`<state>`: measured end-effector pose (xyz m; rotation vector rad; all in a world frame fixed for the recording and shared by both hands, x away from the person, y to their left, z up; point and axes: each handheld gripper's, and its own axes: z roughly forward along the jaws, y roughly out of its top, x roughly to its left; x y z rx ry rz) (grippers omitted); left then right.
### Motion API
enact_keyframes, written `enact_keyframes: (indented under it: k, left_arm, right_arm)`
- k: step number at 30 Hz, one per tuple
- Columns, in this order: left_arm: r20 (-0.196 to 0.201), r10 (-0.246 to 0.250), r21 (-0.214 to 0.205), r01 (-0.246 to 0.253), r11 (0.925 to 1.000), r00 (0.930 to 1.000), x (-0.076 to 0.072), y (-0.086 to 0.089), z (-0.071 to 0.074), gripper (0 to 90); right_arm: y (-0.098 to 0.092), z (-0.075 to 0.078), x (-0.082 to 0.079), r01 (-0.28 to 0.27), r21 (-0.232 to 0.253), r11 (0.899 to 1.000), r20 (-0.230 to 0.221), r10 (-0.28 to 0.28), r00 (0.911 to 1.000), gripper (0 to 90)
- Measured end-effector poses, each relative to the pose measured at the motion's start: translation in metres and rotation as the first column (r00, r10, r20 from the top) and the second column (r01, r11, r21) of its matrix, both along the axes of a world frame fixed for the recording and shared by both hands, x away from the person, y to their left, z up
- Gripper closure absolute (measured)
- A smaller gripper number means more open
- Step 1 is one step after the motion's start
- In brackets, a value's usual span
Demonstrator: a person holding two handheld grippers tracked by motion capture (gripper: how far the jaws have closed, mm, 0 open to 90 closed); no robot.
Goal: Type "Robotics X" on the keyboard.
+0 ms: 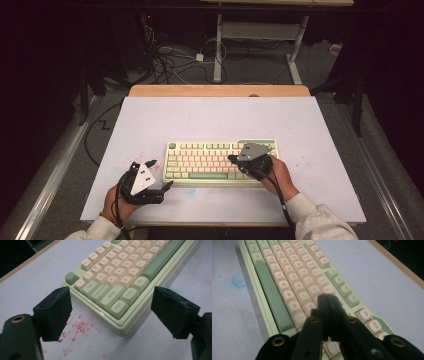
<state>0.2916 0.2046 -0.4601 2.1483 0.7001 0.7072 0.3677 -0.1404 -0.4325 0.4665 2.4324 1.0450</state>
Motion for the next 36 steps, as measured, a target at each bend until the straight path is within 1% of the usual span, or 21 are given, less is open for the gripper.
enact_keyframes:
  k: [5,10,13,21,24,27,31,33,34,36]
  left_arm:
    - [-0.01,-0.001,0.005,0.001,1.0,1.0,0.001,0.0,-0.001,16.2]
    - [-0.014,-0.006,0.011,0.006,0.9999,0.9999,0.0,-0.002,-0.002,16.2]
    - [-0.017,-0.007,0.023,0.008,0.9997,0.9998,-0.001,-0.002,-0.003,16.2]
    - [-0.023,0.002,0.02,-0.001,0.9998,0.9997,-0.002,0.0,-0.004,16.2]
    - [-0.027,0.001,0.019,0.0,0.9998,0.9996,-0.002,0.0,-0.004,16.2]
    - [-0.03,0.001,0.019,-0.001,0.9998,0.9996,-0.001,0.0,-0.004,16.2]
    - [-0.035,0.002,0.02,-0.002,0.9998,0.9994,0.001,0.0,-0.005,16.2]
    - [-0.036,0.002,0.015,-0.002,0.9999,0.9994,0.001,-0.001,-0.005,16.2]
    - [-0.035,0.001,0.014,0.0,0.9999,0.9994,0.001,-0.001,-0.005,16.2]
    - [-0.035,-0.001,0.019,0.002,0.9998,0.9994,0.002,-0.002,-0.005,16.2]
  right_arm:
    - [0.013,-0.003,0.008,-0.014,-0.02,1.0,-0.028,0.014,0.9995,90.0]
    - [0.021,-0.006,0.014,-0.003,-0.038,0.999,-0.033,0.002,0.9995,90.0]
    - [0.024,-0.009,0.016,-0.011,-0.054,0.999,-0.042,0.008,0.9991,90.0]
    - [0.034,-0.014,0.026,-0.009,-0.078,0.997,-0.053,0.005,0.9986,90.0]
    - [0.035,-0.017,0.029,-0.01,-0.095,0.995,-0.058,0.004,0.9983,90.0]
    - [0.036,-0.018,0.03,-0.008,-0.09,0.996,-0.061,0.002,0.9982,90.0]
    - [0.036,-0.018,0.031,-0.004,-0.102,0.995,-0.051,-0.001,0.9987,90.0]
    - [0.036,-0.019,0.031,-0.001,-0.121,0.993,-0.065,-0.007,0.9979,90.0]
    - [0.036,-0.019,0.031,-0.006,-0.12,0.993,-0.074,-0.003,0.9972,90.0]
    - [0.037,-0.017,0.029,-0.001,-0.136,0.991,-0.07,-0.009,0.9975,90.0]
